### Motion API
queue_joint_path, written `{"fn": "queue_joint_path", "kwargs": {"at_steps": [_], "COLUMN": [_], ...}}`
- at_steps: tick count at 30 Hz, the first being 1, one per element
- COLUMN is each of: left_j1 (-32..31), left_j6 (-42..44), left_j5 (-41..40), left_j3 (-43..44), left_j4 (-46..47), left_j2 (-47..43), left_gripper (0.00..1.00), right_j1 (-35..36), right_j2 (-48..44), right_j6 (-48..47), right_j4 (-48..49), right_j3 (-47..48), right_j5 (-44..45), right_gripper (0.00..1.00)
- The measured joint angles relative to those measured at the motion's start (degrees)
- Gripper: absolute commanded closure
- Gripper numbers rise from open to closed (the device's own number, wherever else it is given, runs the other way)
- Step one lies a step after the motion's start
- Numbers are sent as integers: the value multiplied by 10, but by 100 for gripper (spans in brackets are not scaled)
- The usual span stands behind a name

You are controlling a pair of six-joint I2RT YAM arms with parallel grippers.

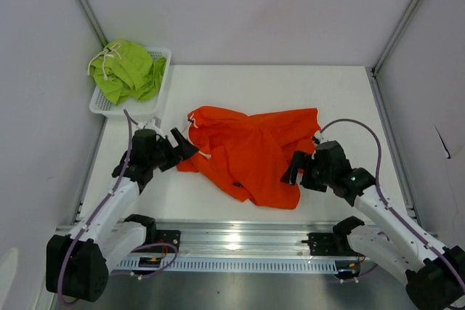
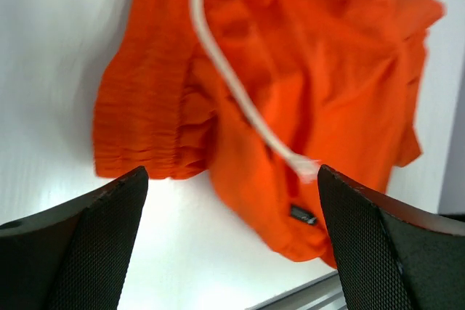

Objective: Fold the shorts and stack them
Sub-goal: Flatten the shorts out

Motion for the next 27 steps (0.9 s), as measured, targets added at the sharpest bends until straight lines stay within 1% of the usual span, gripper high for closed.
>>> {"fn": "queue_joint_path", "kwargs": {"at_steps": [2, 6, 9, 12, 13, 14, 16, 18, 21, 22, 23, 25, 26, 27], "left_j1": [1, 17, 60, 88, 92, 94, 95, 100, 112, 113, 113, 113, 114, 114], "left_j6": [-2, -2, -6, -10, -11, -11, -11, -12, -12, -12, -12, -12, -11, -11], "left_j5": [-4, -5, 10, 19, 21, 23, 38, 61, 90, 97, 104, 112, 114, 115], "left_j3": [-28, -56, -93, -129, -137, -143, -148, -152, -156, -157, -158, -160, -161, -162], "left_j4": [5, 39, 91, 123, 130, 138, 158, 196, 238, 248, 256, 271, 275, 277], "left_j2": [8, 27, 31, 30, 30, 31, 35, 44, 56, 57, 56, 54, 52, 49], "left_gripper": [1, 1, 1, 1, 1, 1, 1, 1, 1, 1, 1, 1, 1, 1], "right_j1": [42, 91, 125, 148, 153, 158, 165, 168, 169, 169, 168, 164, 162, 155], "right_j2": [-19, -36, -39, -52, -57, -64, -75, -85, -97, -97, -97, -94, -94, -94], "right_j6": [21, 60, 96, 130, 138, 148, 165, 178, 195, 201, 206, 208, 209, 207], "right_j4": [-8, -11, -18, -19, -18, -16, -7, 11, 57, 70, 83, 102, 108, 105], "right_j3": [-12, -39, -66, -98, -107, -117, -135, -150, -174, -179, -182, -182, -180, -176], "right_j5": [34, 84, 123, 136, 137, 137, 137, 135, 117, 110, 102, 90, 87, 83], "right_gripper": [6, 5, 5, 7, 9, 13, 17, 27, 52, 59, 74, 85, 95, 100]}}
